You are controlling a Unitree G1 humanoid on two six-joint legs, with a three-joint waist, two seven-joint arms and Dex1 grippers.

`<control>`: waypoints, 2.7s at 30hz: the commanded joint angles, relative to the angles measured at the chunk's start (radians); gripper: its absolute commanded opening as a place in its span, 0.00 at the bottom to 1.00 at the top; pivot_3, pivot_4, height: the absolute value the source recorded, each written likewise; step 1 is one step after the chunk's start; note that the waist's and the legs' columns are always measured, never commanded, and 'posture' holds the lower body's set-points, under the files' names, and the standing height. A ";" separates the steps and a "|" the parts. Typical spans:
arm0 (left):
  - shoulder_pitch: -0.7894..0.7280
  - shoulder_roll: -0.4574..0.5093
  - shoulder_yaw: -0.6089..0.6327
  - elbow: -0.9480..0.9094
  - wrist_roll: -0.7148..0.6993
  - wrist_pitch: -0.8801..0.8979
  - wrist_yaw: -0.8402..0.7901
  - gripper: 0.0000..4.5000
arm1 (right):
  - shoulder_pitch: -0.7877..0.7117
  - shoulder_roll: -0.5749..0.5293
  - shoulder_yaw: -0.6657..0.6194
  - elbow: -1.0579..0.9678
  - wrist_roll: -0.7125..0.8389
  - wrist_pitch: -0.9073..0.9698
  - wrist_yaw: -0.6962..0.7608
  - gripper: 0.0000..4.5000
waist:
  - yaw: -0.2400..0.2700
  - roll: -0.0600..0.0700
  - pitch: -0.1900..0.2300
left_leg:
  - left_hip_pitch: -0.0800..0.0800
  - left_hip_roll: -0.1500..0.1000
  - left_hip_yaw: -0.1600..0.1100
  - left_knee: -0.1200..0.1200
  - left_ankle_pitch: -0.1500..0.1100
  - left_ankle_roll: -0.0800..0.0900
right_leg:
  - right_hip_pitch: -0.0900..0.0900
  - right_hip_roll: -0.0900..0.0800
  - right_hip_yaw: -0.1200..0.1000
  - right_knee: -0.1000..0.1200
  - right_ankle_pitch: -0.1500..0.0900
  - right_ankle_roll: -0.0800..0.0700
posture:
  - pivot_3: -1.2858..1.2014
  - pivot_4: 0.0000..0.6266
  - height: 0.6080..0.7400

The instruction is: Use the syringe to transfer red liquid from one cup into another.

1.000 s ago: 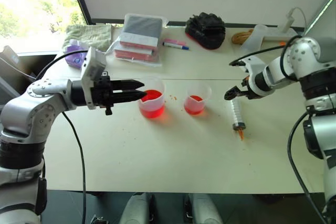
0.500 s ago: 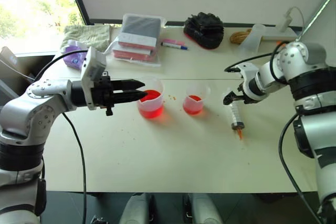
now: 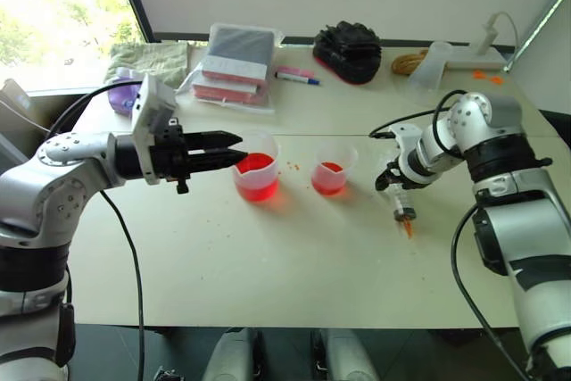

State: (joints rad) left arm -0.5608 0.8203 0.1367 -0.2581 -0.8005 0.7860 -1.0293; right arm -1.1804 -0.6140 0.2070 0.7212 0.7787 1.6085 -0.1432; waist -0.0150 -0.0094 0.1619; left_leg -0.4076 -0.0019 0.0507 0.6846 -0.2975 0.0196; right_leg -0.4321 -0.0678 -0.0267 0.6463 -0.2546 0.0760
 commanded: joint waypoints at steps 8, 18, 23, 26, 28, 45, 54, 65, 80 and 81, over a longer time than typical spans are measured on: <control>-0.021 0.024 0.051 -0.024 -0.031 0.012 0.020 0.37 | 0.030 -0.041 -0.087 -0.174 -0.114 -0.007 0.033 0.31 | 0.000 0.000 0.000 | 0.001 0.000 0.000 0.000 0.000 0.000 | 0.001 0.000 0.000 0.000 0.000 0.000 | 0.52 0.24 1.00; -0.113 0.044 0.056 0.088 -0.006 -0.008 -0.001 0.37 | -0.010 -0.071 -0.232 -0.527 -0.245 -0.314 0.188 0.31 | -0.003 0.001 0.000 | 0.000 0.000 0.000 -0.001 0.000 0.000 | -0.001 0.002 0.000 0.000 0.000 0.000 | 0.52 0.24 1.00; -0.152 0.048 0.045 0.126 0.006 -0.008 -0.026 0.37 | 0.031 0.030 -0.254 -0.740 -0.231 -0.663 0.385 0.31 | -0.004 0.001 0.000 | 0.000 0.001 0.000 -0.001 0.000 0.000 | -0.001 0.003 0.000 0.000 0.000 0.000 | 0.52 0.24 1.00; -0.179 0.063 0.062 0.144 -0.006 0.013 -0.036 0.37 | 0.069 0.145 -0.306 -0.827 -0.159 -0.782 0.476 0.31 | -0.004 0.001 0.000 | 0.000 0.001 0.000 -0.001 0.000 0.000 | -0.001 0.003 0.001 0.000 0.000 0.000 | 0.52 0.24 1.00; -0.198 0.089 0.081 0.154 -0.011 0.030 -0.041 0.37 | 0.112 0.216 -0.301 -0.870 -0.126 -0.843 0.534 0.31 | -0.003 0.000 0.000 | 0.000 0.002 -0.001 -0.001 0.000 0.000 | -0.001 0.003 0.000 0.002 0.000 0.000 | 0.52 0.24 1.00; -0.220 0.205 0.189 0.116 -0.102 0.171 0.008 0.37 | 0.382 0.502 -0.100 -0.820 -0.279 -1.182 0.684 0.31 | -0.004 0.000 0.000 | 0.000 0.001 -0.002 0.000 0.001 -0.001 | 0.000 0.002 0.000 0.002 0.000 0.000 | 0.52 0.24 1.00; -0.228 0.150 0.167 0.090 -0.130 0.183 0.058 0.37 | 0.421 0.588 -0.039 -0.622 -0.462 -1.396 0.654 0.31 | -0.004 0.000 0.000 | 0.000 0.000 -0.002 0.000 0.005 -0.008 | 0.000 0.002 0.000 0.003 0.000 0.000 | 0.52 0.24 1.00; -0.231 0.135 0.151 0.094 -0.126 0.182 0.061 0.37 | 0.519 0.651 -0.009 -0.520 -0.579 -1.550 0.619 0.31 | -0.005 0.000 0.000 | 0.001 0.001 -0.002 0.000 0.005 -0.009 | 0.000 0.002 0.000 0.003 0.000 0.000 | 0.52 0.24 1.00; -0.213 0.088 0.073 0.125 -0.067 0.170 0.084 0.37 | 0.564 0.649 0.020 -0.586 -0.609 -1.534 0.637 0.31 | -0.005 0.000 0.000 | 0.001 0.001 -0.002 -0.001 0.005 -0.009 | 0.000 0.001 0.000 0.003 0.000 0.000 | 0.52 0.24 1.00; -0.214 0.082 0.068 0.124 -0.063 0.169 0.085 0.37 | 0.565 0.648 0.020 -0.589 -0.610 -1.531 0.638 0.31 | -0.004 0.000 0.000 | 0.001 0.001 -0.002 -0.001 0.005 -0.009 | 0.000 0.001 0.000 0.003 0.000 0.000 | 0.52 0.24 1.00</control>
State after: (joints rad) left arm -0.7498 0.9026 0.2056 -0.1259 -0.8690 0.9709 -0.9503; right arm -0.6081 0.0246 0.2271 0.1874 0.1633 0.0825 0.4914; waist -0.0195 -0.0093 0.1621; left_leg -0.4063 -0.0013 0.0488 0.6839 -0.2923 0.0104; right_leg -0.4322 -0.0665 -0.0263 0.6492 -0.2545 0.0760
